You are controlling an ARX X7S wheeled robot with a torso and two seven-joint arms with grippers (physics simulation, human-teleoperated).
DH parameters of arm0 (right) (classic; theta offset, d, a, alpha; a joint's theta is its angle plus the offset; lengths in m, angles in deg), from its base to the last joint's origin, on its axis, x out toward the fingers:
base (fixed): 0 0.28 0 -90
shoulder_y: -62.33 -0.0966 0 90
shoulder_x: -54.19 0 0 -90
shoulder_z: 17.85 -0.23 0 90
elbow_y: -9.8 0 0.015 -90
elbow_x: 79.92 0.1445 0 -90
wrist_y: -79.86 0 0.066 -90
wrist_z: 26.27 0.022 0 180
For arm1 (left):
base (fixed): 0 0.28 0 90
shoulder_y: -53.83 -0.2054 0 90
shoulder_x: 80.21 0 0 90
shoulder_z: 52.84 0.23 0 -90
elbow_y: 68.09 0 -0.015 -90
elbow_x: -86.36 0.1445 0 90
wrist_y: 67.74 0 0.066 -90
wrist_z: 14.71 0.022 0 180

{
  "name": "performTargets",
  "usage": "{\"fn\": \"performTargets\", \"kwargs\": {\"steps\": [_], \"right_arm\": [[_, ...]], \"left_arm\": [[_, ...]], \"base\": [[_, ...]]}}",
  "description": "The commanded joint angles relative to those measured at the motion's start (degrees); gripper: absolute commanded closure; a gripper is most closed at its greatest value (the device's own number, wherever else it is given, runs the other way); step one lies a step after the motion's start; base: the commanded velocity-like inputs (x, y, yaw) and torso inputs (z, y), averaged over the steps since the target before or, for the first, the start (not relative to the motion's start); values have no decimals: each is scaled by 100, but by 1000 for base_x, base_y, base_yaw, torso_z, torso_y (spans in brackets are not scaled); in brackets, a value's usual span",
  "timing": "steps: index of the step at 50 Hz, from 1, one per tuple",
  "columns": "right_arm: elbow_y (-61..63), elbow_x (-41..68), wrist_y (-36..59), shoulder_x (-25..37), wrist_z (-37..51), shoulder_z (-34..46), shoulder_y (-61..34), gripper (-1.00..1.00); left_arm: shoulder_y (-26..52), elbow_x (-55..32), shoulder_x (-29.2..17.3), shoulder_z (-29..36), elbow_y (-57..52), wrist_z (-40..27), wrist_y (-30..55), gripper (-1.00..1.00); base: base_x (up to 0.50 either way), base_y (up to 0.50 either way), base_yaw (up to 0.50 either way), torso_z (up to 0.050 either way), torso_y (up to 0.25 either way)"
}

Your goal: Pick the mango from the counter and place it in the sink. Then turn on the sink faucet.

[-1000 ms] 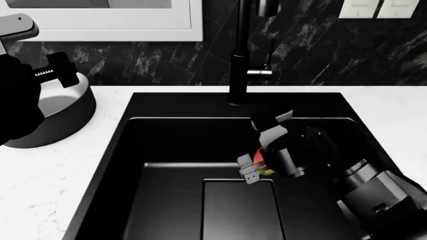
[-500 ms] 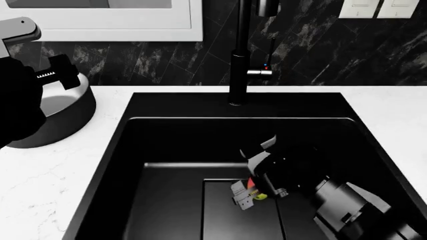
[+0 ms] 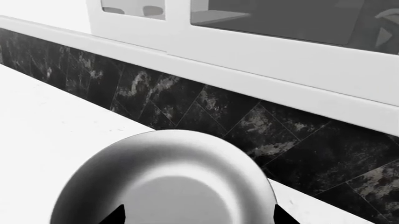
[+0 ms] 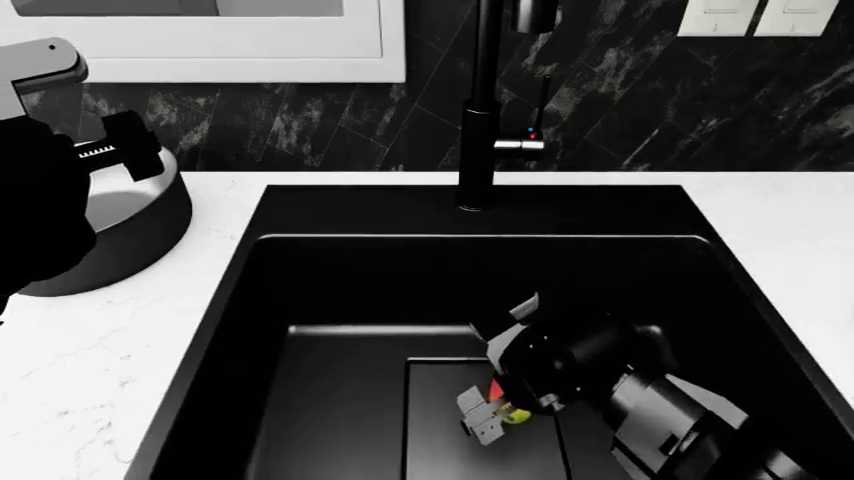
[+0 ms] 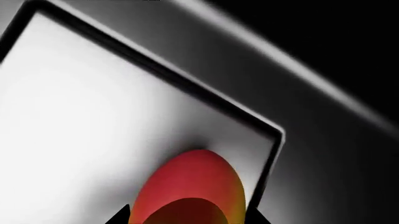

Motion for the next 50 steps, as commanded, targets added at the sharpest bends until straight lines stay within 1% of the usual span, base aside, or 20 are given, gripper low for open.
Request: {"fn": "performTargets", "kwargs": {"steps": [1, 4, 5, 15, 19, 25, 27, 28, 32, 38, 43, 50], "right_arm": [[-92, -151, -45, -56, -215, 121, 23, 100], [-2, -141, -54, -24, -192, 115, 25, 100], [22, -120, -26, -14, -155, 92, 7, -100], [304, -90, -22, 89, -68, 71, -36, -100], [555, 43, 61, 196, 91, -72, -87, -100], [1717, 747, 597, 672, 915, -737, -330, -100], [2206, 1107, 789, 875, 1159, -1044, -462, -100], [2437, 1449, 914, 987, 1407, -1356, -566, -100], [2856, 2194, 1192, 1271, 1895, -1953, -847, -100], [2987, 2943, 1312, 1624, 2227, -2562, -1229, -100], [2956, 2978, 1256, 1788, 2277, -2670, -1329, -100], [3031, 3361, 1272, 2154, 2561, -2922, -1321, -100]], "left_arm": [[-7, 15, 5, 14, 29, 20, -25, -100], [-24, 7, 2, 14, 6, 8, -17, -100], [-31, -4, -1, 4, -7, 0, -13, -100], [-50, -16, -14, -6, -23, 1, -19, -100], [-59, -15, -24, -5, -27, -5, -16, -100], [-27, -20, -25, 1, -19, -4, 3, -100], [-2, -14, -18, 14, -9, 0, 8, -100], [10, -19, -21, 16, -15, -2, 22, -100], [9, -54, -48, -12, -64, -37, 58, -100], [14, -100, -78, -49, -113, -68, 96, -100], [25, -115, -86, -56, -126, -78, 113, -100], [9, -177, -112, -99, -230, -153, 169, -100]], "base": [[0, 0, 0, 0, 0], [4, 0, 1, 0, 0], [0, 0, 0, 0, 0], [0, 0, 0, 0, 0], [0, 0, 0, 0, 0], [0, 0, 0, 0, 0], [0, 0, 0, 0, 0], [0, 0, 0, 0, 0], [0, 0, 0, 0, 0], [0, 0, 0, 0, 0], [0, 0, 0, 0, 0], [0, 0, 0, 0, 0]]}}
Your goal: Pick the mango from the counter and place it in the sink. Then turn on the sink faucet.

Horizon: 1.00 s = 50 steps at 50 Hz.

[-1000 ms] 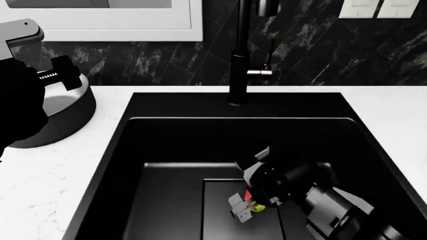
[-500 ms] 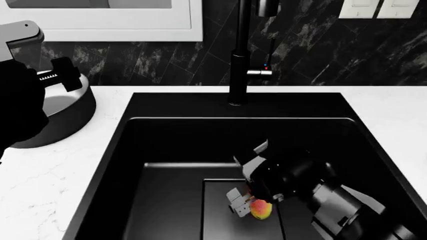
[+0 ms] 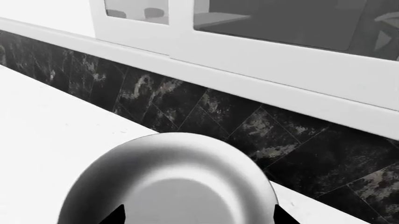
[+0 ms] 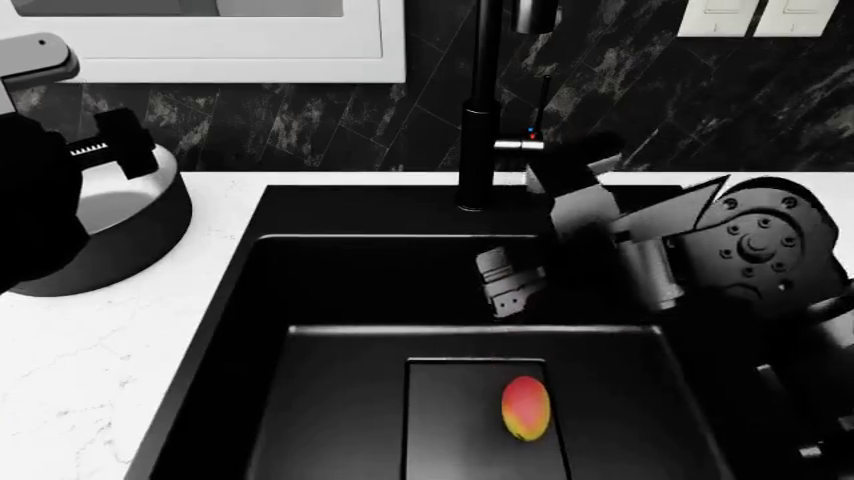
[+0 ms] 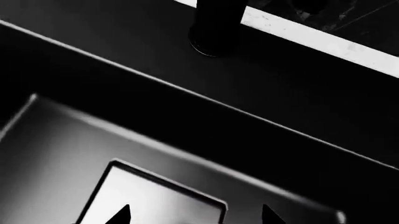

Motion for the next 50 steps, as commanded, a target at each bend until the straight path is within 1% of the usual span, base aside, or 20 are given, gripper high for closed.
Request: {"fn": "performTargets", "kwargs": {"steps": [1, 5, 8, 14, 23, 27, 29, 36, 43, 44, 46, 47, 48, 49, 50], "right_arm": [[326, 875, 128, 612, 585, -650, -185, -100], [595, 1356, 113, 861, 947, -852, -130, -100], [561, 1349, 13, 947, 1001, -924, -144, -100], [464, 1532, -672, 1015, 1437, -1414, -181, -100], [644, 1399, -953, 1041, 1427, -1571, -185, -100], [564, 1263, -1052, 977, 1262, -1573, -201, -100], [536, 1054, -1154, 913, 1009, -1554, -209, -100], [-150, 107, -1496, 577, 422, -1175, -431, -100], [-555, -671, -1842, 334, -136, -786, -630, -100], [-775, -698, -1850, 243, -225, -751, -662, -100], [-729, -1139, -2272, 195, -488, -613, -625, -100], [-860, -1093, -2151, 154, -503, -576, -667, -100], [-793, -1446, -2615, 136, -647, -541, -622, -100], [-862, -1457, -2525, 119, -783, -464, -681, -100], [-1026, -1347, -2415, 66, -720, -506, -729, -100]], "left_arm": [[0, -87, -30, -56, -125, -87, 76, -100], [-1, -129, -38, -87, -176, -121, 103, -100], [3, -164, -45, -107, -224, -153, 132, -100], [5, -167, -30, -95, -226, -153, 131, -100], [-39, -189, -55, -120, -252, -151, 122, -100], [-35, -209, -56, -130, -272, -167, 135, -100], [-29, -207, -44, -121, -272, -169, 135, -100], [42, -191, -18, -75, -243, -155, 155, -100], [35, -124, 8, -29, -154, -93, 82, -100], [41, -102, 18, -9, -127, -80, 68, -100], [45, -90, 25, 6, -117, -68, 60, -100], [42, -101, 26, -4, -118, -67, 59, -100], [29, -107, 19, -10, -134, -74, 62, -100], [20, -118, 15, -22, -145, -83, 63, -100], [9, -127, 8, -28, -160, -88, 67, -100]], "base": [[0, 0, 0, 0, 0], [0, 0, 0, 0, 0], [0, 0, 0, 0, 0], [0, 0, 0, 0, 0], [0, 0, 0, 0, 0], [0, 0, 0, 0, 0], [0, 0, 0, 0, 0], [0, 0, 0, 0, 0], [0, 0, 0, 0, 0], [0, 0, 0, 0, 0], [0, 0, 0, 0, 0], [0, 0, 0, 0, 0], [0, 0, 0, 0, 0], [0, 0, 0, 0, 0], [0, 0, 0, 0, 0]]}}
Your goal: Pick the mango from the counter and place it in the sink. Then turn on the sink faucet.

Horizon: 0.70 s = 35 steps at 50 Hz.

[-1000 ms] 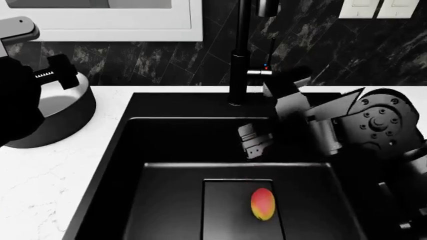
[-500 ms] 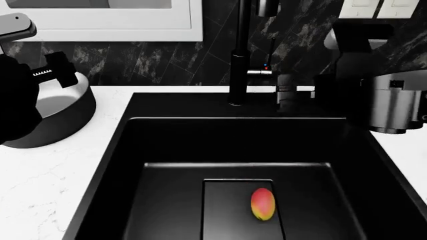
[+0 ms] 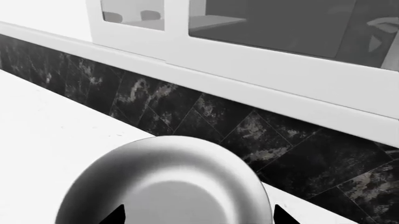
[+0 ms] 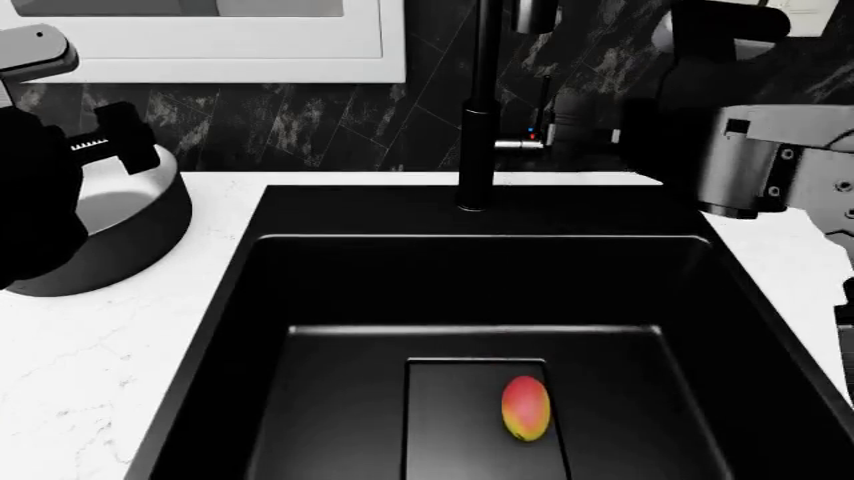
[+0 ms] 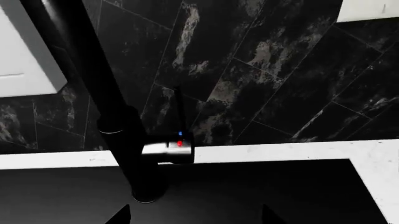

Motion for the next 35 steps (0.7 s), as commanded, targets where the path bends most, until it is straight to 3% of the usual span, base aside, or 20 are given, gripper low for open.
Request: {"fn": "performTargets", "kwargs": {"steps": [1, 11, 19, 35], "right_arm": [[-645, -1004, -689, -365, -796, 392, -226, -100], [-1011, -1264, -813, -547, -1212, 589, -420, -100], [-2022, -1554, -1031, -856, -1781, 736, -805, -100], [-5294, -2548, -2342, -1907, -3351, 1180, -1732, -100]], "left_arm": [[-22, 12, 5, 14, 9, 12, -26, -100], [-32, 1, 25, 20, -13, -7, -27, -100], [-25, 13, 20, 33, 24, 24, -41, -100], [-42, 61, 24, 62, 110, 90, -112, -100]], "base": [[0, 0, 0, 0, 0], [0, 0, 0, 0, 0], [0, 0, 0, 0, 0], [0, 0, 0, 0, 0]]}}
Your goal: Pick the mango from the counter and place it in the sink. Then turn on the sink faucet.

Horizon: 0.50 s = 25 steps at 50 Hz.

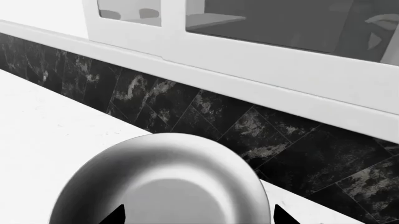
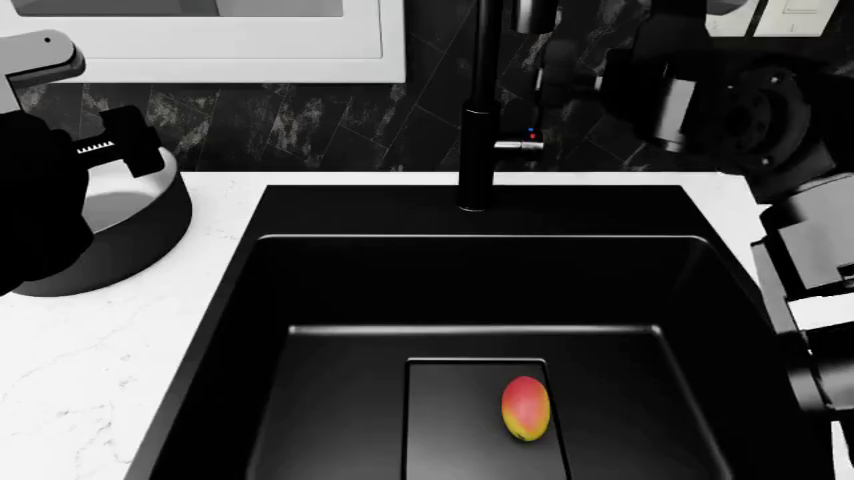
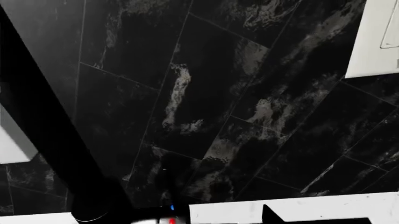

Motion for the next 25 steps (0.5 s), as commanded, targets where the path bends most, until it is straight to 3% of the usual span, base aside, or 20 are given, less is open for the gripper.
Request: {"fn": "performTargets", "kwargs": {"steps": [1, 10, 25], "right_arm": [[-2034, -561, -783, -670, -1045, 251, -574, -100], [-2326, -779, -805, -801, -1258, -122, -606, -100], [-2329, -2344, -679, -986, -1436, -1722, -473, -100]], "left_arm": [[-1, 18, -6, 12, 39, 27, -24, -100], [-20, 27, 15, 27, 54, 39, -50, -100], [-6, 37, 40, 53, 74, 42, -60, -100]], "base": [[0, 0, 0, 0, 0], [0, 0, 0, 0, 0], [0, 0, 0, 0, 0]]}}
